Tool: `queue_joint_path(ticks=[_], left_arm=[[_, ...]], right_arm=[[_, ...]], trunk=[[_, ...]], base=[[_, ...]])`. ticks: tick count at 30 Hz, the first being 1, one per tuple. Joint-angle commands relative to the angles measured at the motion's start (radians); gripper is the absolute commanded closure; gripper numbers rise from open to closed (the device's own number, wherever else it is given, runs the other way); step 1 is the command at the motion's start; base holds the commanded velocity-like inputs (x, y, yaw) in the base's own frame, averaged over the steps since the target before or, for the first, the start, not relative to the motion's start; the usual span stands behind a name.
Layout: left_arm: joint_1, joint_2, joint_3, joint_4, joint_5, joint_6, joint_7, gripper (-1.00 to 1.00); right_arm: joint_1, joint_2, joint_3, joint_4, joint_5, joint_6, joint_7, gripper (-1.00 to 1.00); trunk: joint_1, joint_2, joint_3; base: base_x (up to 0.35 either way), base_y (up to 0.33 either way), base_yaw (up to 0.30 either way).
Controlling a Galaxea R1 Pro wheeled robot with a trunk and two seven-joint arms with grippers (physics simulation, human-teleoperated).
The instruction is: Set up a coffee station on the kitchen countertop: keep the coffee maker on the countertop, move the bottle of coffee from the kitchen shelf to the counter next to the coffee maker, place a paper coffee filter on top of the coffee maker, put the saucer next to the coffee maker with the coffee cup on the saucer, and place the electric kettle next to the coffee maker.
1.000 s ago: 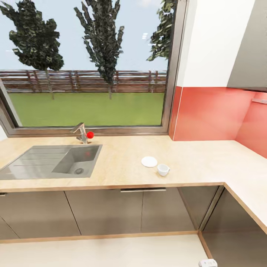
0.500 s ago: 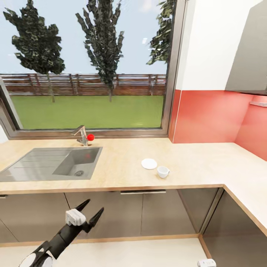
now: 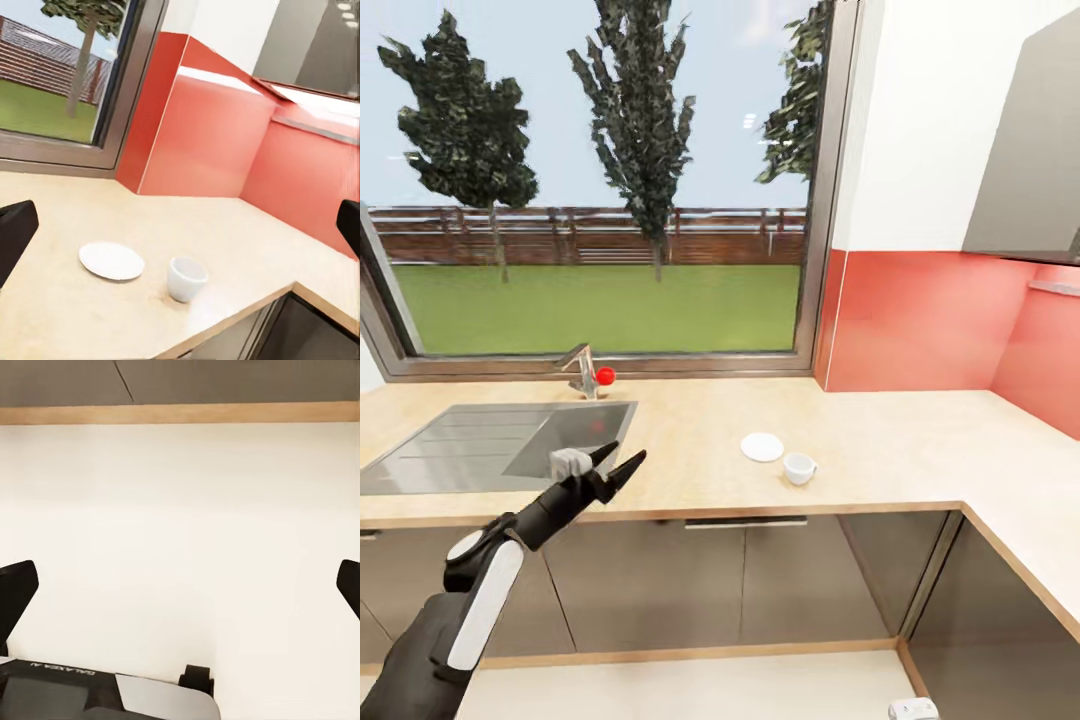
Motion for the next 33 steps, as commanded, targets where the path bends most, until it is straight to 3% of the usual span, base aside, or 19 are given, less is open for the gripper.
queue_joint_path(ticks=[1,6,9,11,16,19,20,22,25,29,31,33], left_arm=[[-0.03,0.0,0.001,0.0,0.008,0.037,-0.001,-1.0],[-0.168,0.01,0.011,0.005,-0.003,0.16,0.046,-1.0],[-0.207,0.038,0.057,0.01,-0.004,0.199,0.094,-1.0],[-0.209,0.075,0.081,0.012,-0.005,0.236,0.103,-1.0],[-0.205,0.126,0.088,0.027,-0.008,0.263,0.105,-1.0],[-0.204,0.167,0.088,0.043,-0.008,0.271,0.105,-1.0],[-0.203,0.19,0.088,0.048,-0.009,0.276,0.105,-1.0],[-0.203,0.206,0.086,0.05,-0.012,0.292,0.105,-1.0],[-0.202,0.212,0.084,0.052,-0.024,0.306,0.104,-1.0],[-0.203,0.214,0.079,0.065,-0.075,0.313,0.103,-1.0],[-0.202,0.212,0.074,0.078,-0.108,0.314,0.101,-1.0],[-0.202,0.211,0.074,0.08,-0.112,0.314,0.101,-1.0]], right_arm=[[0.0,0.0,0.009,0.001,-0.01,-0.003,0.004,-1.0],[0.0,0.001,0.009,-0.001,-0.011,-0.003,0.007,-1.0],[0.0,0.004,0.008,-0.058,-0.012,-0.003,0.011,-1.0],[0.0,0.004,0.01,-0.156,-0.012,-0.006,0.012,-1.0],[0.0,0.008,0.009,-0.308,-0.016,-0.019,0.025,-1.0],[0.0,0.032,0.009,-0.407,-0.017,-0.02,0.034,-1.0],[0.0,0.052,0.009,-0.471,-0.018,-0.021,0.047,-1.0],[0.0,0.061,0.009,-0.549,-0.018,-0.021,0.076,-1.0],[0.0,0.065,0.008,-0.637,-0.018,-0.02,0.113,-1.0],[0.0,0.076,0.01,-0.797,-0.018,-0.018,0.138,-1.0],[0.0,0.1,0.01,-0.942,-0.018,0.001,0.139,-1.0],[0.0,0.114,0.008,-1.017,-0.018,0.031,0.137,-1.0]], trunk=[[0.0,-0.001,0.0],[0.0,-0.001,0.0],[0.0,-0.001,0.0],[0.0,-0.001,0.0],[0.0,-0.001,0.0],[0.0,-0.001,0.0],[0.0,-0.001,0.0],[0.0,-0.001,0.0],[0.0,-0.001,0.0],[0.0,-0.001,0.0],[0.0,-0.001,0.0],[0.0,-0.001,0.0]], base=[[0.0,0.0,0.0],[0.0,0.0,0.0],[0.0,0.0,0.0],[0.0,0.0,0.0],[0.0,0.0,0.0],[0.0,0.0,0.0],[0.0,0.0,0.0],[0.0,0.0,0.0],[0.0,0.0,0.0],[0.0,0.0,0.0],[0.0,0.0,0.0],[0.0,0.0,0.0]])
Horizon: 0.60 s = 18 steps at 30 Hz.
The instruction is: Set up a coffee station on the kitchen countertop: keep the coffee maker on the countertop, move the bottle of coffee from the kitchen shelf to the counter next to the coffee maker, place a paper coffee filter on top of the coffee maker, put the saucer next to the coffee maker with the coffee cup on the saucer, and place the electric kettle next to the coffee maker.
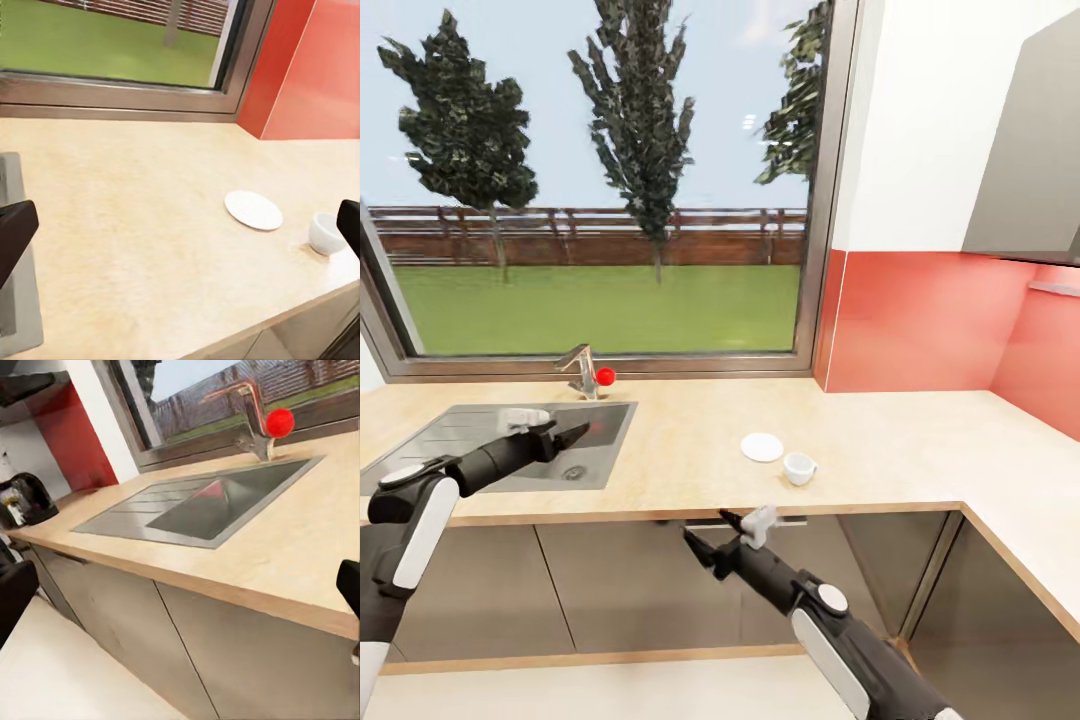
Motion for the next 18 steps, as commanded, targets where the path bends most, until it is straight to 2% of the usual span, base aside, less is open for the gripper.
queue_joint_path(ticks=[1,2,3,4,5,6,8,11,13,14,16,17,18], left_arm=[[-0.001,0.0,0.002,0.0,0.004,0.008,-0.001,-1.0],[-0.003,0.001,0.002,0.0,0.003,0.008,-0.001,-1.0],[-0.006,0.003,0.008,0.001,0.001,0.009,0.0,-1.0],[-0.008,0.003,0.01,0.002,0.001,0.01,0.001,-1.0],[-0.011,0.004,0.013,0.009,0.0,0.015,0.002,-1.0],[-0.014,0.004,0.014,0.03,0.001,0.032,0.002,-1.0],[-0.017,0.002,0.015,0.063,0.001,0.053,0.002,-1.0],[-0.027,-0.004,0.012,0.094,0.004,0.061,0.002,-1.0],[-0.067,-0.01,0.009,0.141,0.01,0.064,0.002,-1.0],[-0.095,-0.013,0.008,0.177,0.016,0.066,0.001,-1.0],[-0.118,-0.021,0.006,0.208,0.03,0.077,0.0,-1.0],[-0.124,-0.028,0.005,0.216,0.036,0.086,0.0,-1.0],[-0.131,-0.05,0.0,0.225,0.044,0.113,-0.002,-1.0]], right_arm=[[-0.001,0.003,0.002,-0.037,-0.009,0.02,0.0,-1.0],[-0.001,0.006,-0.001,-0.072,-0.009,0.048,-0.001,-1.0],[-0.001,0.011,-0.021,-0.14,-0.01,0.123,-0.01,-1.0],[-0.001,0.013,-0.04,-0.174,-0.01,0.16,-0.021,-1.0],[-0.001,0.021,-0.08,-0.224,-0.01,0.207,-0.052,-1.0],[-0.001,0.043,-0.122,-0.268,-0.01,0.237,-0.107,-1.0],[-0.001,0.069,-0.17,-0.315,-0.01,0.26,-0.203,-1.0],[-0.005,0.078,-0.226,-0.342,-0.009,0.27,-0.287,-1.0],[-0.027,0.081,-0.326,-0.351,-0.009,0.293,-0.337,-1.0],[-0.048,0.081,-0.396,-0.36,-0.01,0.329,-0.371,-1.0],[-0.07,0.082,-0.467,-0.378,-0.009,0.4,-0.42,-1.0],[-0.077,0.082,-0.49,-0.386,-0.009,0.435,-0.446,-1.0],[-0.087,0.081,-0.514,-0.394,-0.006,0.485,-0.497,-1.0]], trunk=[[0.0,-0.001,-0.001],[0.0,-0.001,-0.001],[0.0,-0.001,-0.001],[0.0,-0.001,-0.001],[0.0,-0.001,-0.001],[0.0,-0.001,-0.001],[0.0,-0.001,-0.001],[0.0,-0.001,-0.001],[0.0,-0.001,-0.001],[0.0,-0.001,-0.001],[0.0,-0.001,-0.001],[0.0,-0.001,-0.001],[0.0,-0.001,-0.001]], base=[[0.0,0.0,0.0],[0.0,0.0,0.0],[0.0,0.0,0.0],[0.0,0.0,0.0],[0.0,0.0,0.0],[0.0,0.0,0.0],[0.0,0.0,0.0],[0.0,0.0,0.0],[0.0,0.0,0.0],[0.0,0.0,0.0],[0.0,0.0,0.0],[0.0,0.0,0.0],[0.0,0.0,0.0]])
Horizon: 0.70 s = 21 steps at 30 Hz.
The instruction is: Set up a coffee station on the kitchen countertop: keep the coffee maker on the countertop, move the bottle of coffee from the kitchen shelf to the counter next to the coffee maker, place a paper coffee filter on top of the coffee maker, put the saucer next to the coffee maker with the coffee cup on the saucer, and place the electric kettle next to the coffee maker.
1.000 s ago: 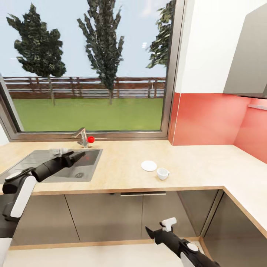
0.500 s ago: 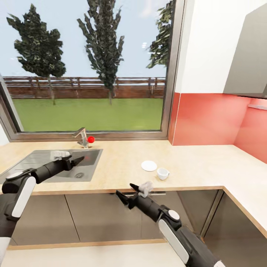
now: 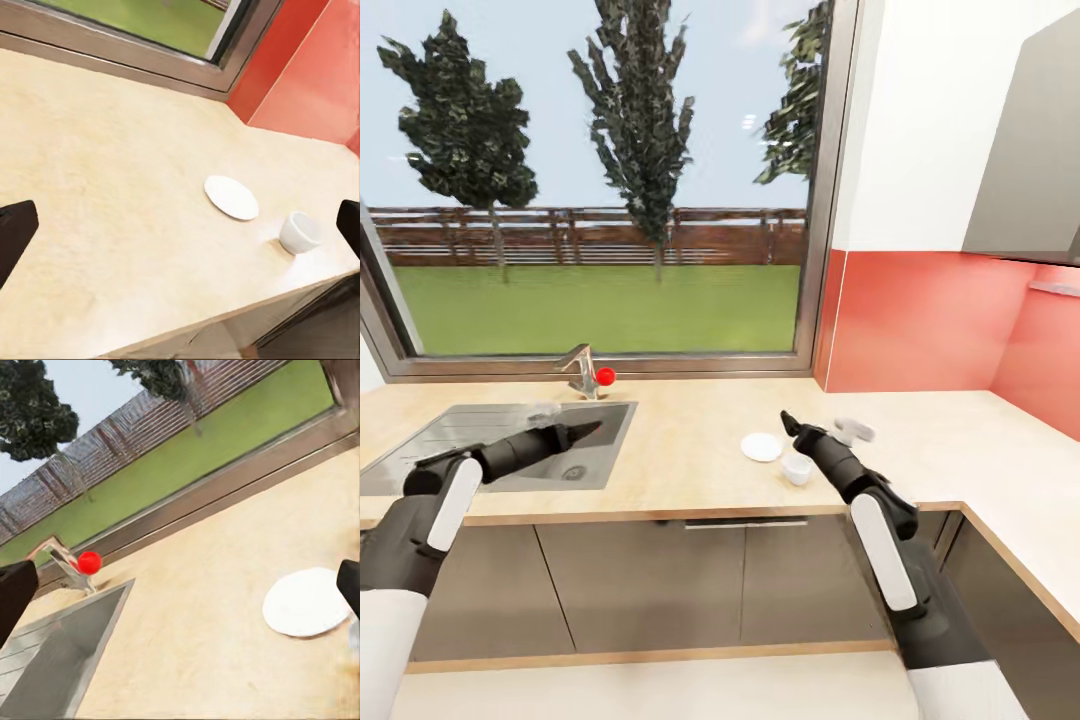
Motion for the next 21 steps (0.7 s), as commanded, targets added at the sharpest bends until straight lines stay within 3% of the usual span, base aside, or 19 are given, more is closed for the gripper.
queue_joint_path(ticks=[1,6,12,17,21], left_arm=[[-0.014,-0.023,-0.001,0.004,0.006,0.032,-0.002,-1.0],[-0.092,-0.1,-0.005,-0.002,0.0,0.169,0.001,-1.0],[-0.092,-0.105,-0.089,-0.016,-0.001,0.185,0.003,-1.0],[-0.091,-0.104,-0.107,-0.017,0.006,0.186,0.001,-1.0],[-0.091,-0.105,-0.108,-0.016,0.008,0.186,-0.001,-1.0]], right_arm=[[-0.006,-0.001,-0.009,-0.004,-0.009,0.023,-0.043,-1.0],[-0.011,-0.008,-0.01,-0.008,-0.013,0.042,-0.078,-1.0],[-0.011,-0.029,-0.006,-0.012,-0.012,0.064,-0.08,-1.0],[-0.011,-0.034,-0.007,-0.036,-0.016,0.279,-0.08,-1.0],[-0.011,-0.035,-0.008,-0.047,-0.016,0.328,-0.079,-1.0]], trunk=[[0.0,-0.001,-0.001],[0.0,-0.001,-0.001],[0.0,-0.001,-0.001],[0.0,-0.001,-0.001],[0.0,-0.001,-0.001]], base=[[0.0,0.0,0.0],[0.0,0.0,0.0],[0.02,0.0,0.0],[0.25,0.0,0.0],[0.327,0.0,0.0]])
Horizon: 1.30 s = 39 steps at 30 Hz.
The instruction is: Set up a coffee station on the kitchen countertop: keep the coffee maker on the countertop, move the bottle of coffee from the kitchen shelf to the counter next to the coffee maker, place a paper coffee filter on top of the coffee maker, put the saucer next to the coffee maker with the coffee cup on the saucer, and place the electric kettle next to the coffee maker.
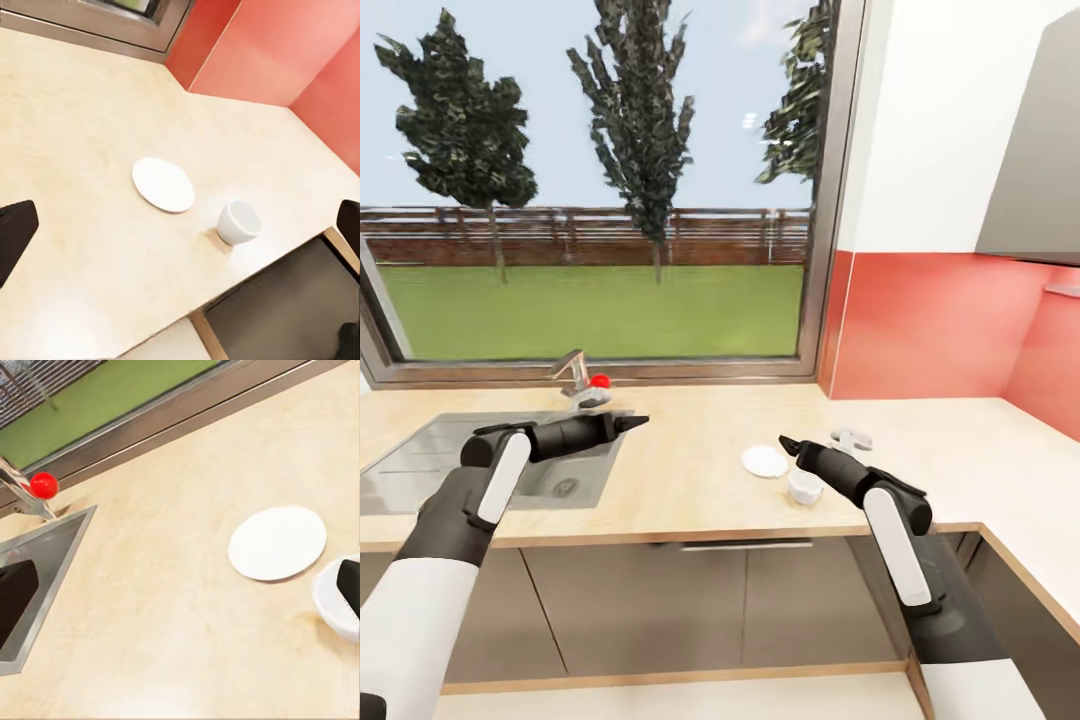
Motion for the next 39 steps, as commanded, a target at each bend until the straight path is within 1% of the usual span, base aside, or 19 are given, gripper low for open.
queue_joint_path(ticks=[1,7,14,16,18,24,35,39], left_arm=[[0.0,0.0,0.0,0.0,0.002,0.004,-0.002,-1.0],[0.002,0.0,0.002,0.006,0.002,0.002,-0.005,-1.0],[0.006,0.0,0.002,0.01,0.002,-0.001,-0.008,-1.0],[0.006,-0.002,0.001,0.01,0.002,-0.001,-0.008,-1.0],[0.006,-0.009,-0.001,0.012,0.002,-0.002,-0.008,-1.0],[0.006,-0.012,-0.005,0.013,0.002,-0.004,-0.009,-1.0],[0.006,-0.012,-0.006,0.013,0.003,-0.006,-0.01,-1.0],[0.009,-0.012,-0.006,0.013,0.004,-0.006,-0.01,-1.0]], right_arm=[[0.0,0.0,0.0,-0.002,-0.011,0.005,-0.01,-1.0],[0.0,-0.002,-0.002,-0.004,-0.01,0.009,-0.01,-1.0],[0.0,-0.002,-0.002,-0.005,-0.01,0.009,-0.01,-1.0],[0.001,-0.002,-0.003,-0.005,-0.01,0.009,-0.01,-1.0],[0.0,-0.002,-0.003,-0.005,-0.011,0.009,-0.01,-1.0],[0.0,-0.002,-0.001,-0.004,-0.01,0.009,-0.01,-1.0],[0.0,0.0,0.002,0.002,-0.01,0.01,-0.01,-1.0],[0.0,0.0,0.002,0.002,-0.01,0.01,-0.01,-1.0]], trunk=[[0.001,-0.001,-0.001],[0.001,-0.001,-0.008],[0.001,-0.001,-0.019],[0.001,-0.001,-0.02],[0.001,-0.001,-0.021],[0.001,-0.001,-0.021],[0.001,-0.001,-0.021],[0.001,-0.001,-0.021]], base=[[0.333,0.0,0.0],[0.335,-0.001,0.0],[0.287,-0.147,0.0],[0.241,-0.183,0.0],[0.199,-0.207,-0.016],[0.098,-0.107,-0.142],[0.138,-0.181,-0.005],[0.062,-0.073,0.0]])
